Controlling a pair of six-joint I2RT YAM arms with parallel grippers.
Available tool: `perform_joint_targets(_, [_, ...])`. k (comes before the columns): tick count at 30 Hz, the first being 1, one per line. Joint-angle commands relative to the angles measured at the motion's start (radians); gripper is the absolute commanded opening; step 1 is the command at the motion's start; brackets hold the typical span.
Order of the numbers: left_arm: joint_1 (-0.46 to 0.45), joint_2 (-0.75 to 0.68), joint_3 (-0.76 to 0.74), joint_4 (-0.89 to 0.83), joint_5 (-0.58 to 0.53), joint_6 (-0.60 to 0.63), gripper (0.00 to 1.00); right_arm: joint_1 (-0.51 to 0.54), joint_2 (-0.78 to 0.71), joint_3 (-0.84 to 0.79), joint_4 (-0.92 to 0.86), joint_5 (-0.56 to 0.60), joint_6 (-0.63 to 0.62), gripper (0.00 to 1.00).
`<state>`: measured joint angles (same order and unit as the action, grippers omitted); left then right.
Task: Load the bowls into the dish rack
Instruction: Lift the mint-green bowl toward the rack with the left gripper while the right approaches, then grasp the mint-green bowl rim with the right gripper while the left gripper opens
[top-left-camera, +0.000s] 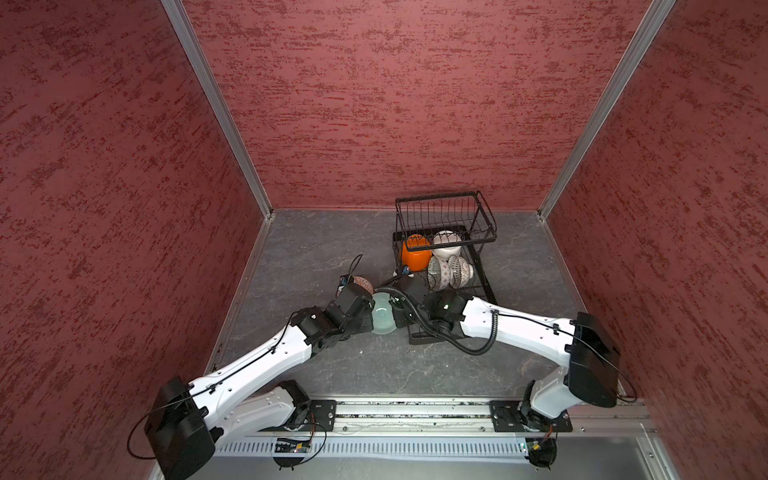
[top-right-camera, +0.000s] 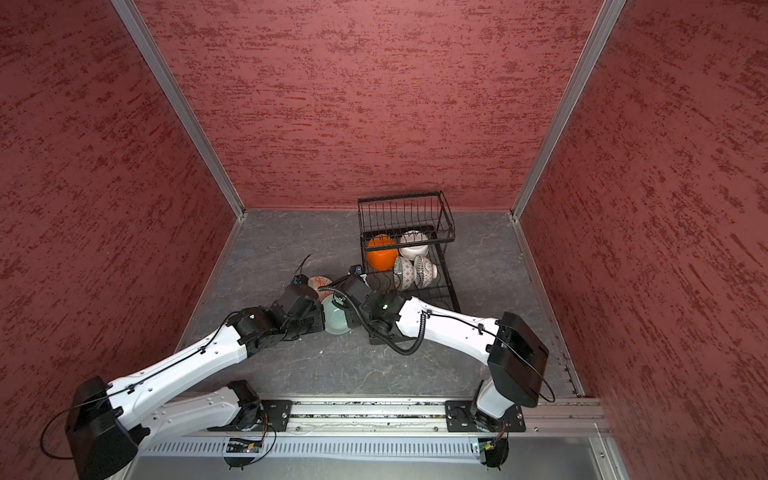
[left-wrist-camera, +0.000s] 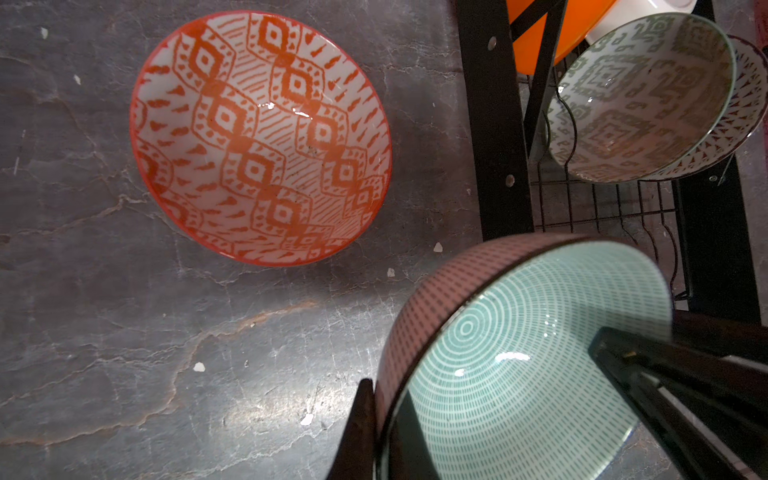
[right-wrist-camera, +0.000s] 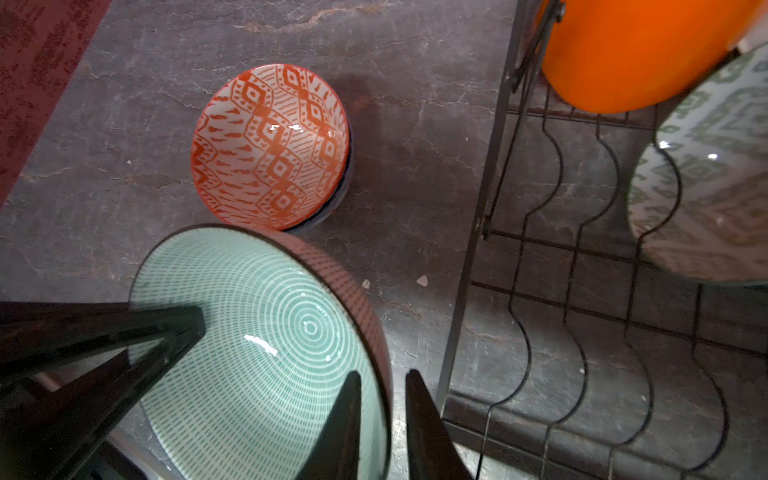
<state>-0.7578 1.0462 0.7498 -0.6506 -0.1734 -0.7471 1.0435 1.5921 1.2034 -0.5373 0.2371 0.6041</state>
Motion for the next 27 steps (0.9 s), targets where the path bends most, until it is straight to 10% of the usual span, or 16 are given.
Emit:
perform_joint_targets(1, [-0.004,-0.014,0.022,0.073,0.009,-0.002,0.0,0.009,0.006,0.004,-0.026,0.062,0.033,0.18])
perform_joint_targets(15, [-0.004,0.008,-0.001,0.152,0.055,-0.026,0.03,0.01,0.002,0.034,-0.064,0.212,0.069,0.0])
perform_joint_targets(27, [-0.004,-0.053,0.003,0.138,0.026,0.007,0.91,0.01,-0.035,0.08,-0.21,0.39,0.057,0.0])
